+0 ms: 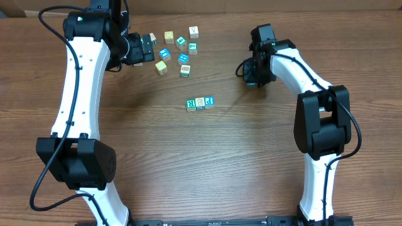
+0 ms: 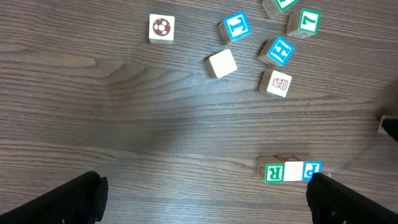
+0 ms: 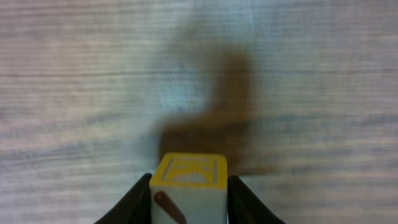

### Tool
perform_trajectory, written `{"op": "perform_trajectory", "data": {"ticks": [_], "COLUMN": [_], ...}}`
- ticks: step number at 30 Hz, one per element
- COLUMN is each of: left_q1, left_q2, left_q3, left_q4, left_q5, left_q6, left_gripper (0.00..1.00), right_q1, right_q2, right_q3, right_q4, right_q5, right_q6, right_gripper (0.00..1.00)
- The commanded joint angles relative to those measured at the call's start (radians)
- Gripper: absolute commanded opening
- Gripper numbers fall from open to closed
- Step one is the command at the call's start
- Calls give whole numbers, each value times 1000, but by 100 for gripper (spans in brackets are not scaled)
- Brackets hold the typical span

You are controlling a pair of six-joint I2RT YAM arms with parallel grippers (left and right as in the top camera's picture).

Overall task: Form a horizontal line
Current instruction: 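Lower the right gripper and close on the hammer block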

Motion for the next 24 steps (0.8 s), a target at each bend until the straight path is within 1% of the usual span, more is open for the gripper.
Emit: {"op": "perform_trajectory", "data": {"ticks": [1,6,8,10,11,13,16,18,22,23,24], "left_q1": [-6,-6,-6,-6,-6,-6,-6,-6,-6,-6,-6], "left_q2": [5,5,5,5,5,5,5,5,5,5,5], "left_q3": [6,6,6,6,6,6,6,6,6,6,6], "left_q4": [0,0,0,0,0,0,0,0,0,0,0], "left_q5": [-6,-6,-6,-6,-6,-6,-6,-6,-6,-6,-6], "left_q6": [-10,-10,-10,-10,-10,-10,-10,-10,-10,-10,-10], "left_gripper": [100,100,100,100,100,100,100,100,100,100,100], "right_q1": [-2,5,14,22,25,31,39,43,43,43,43], "right_q2": [-4,-50,-66,-69,-69,-69,-69,-68,-67,-65,-64], "right_q3": [74,123,123,123,123,120,114,106,83,83,83], "right_q4": [-47,-117,-129,-139,-143,-144,-142,-134,-101,-96,-91], "right_q5": [-29,-135,-132,-132,-129,-105,-43,-35,-29,-8,14], "right_q6": [2,3,18,20,20,21,22,24,24,32,46], "right_gripper": [32,28,26,26,28,38,44,50,52,56,56]}}
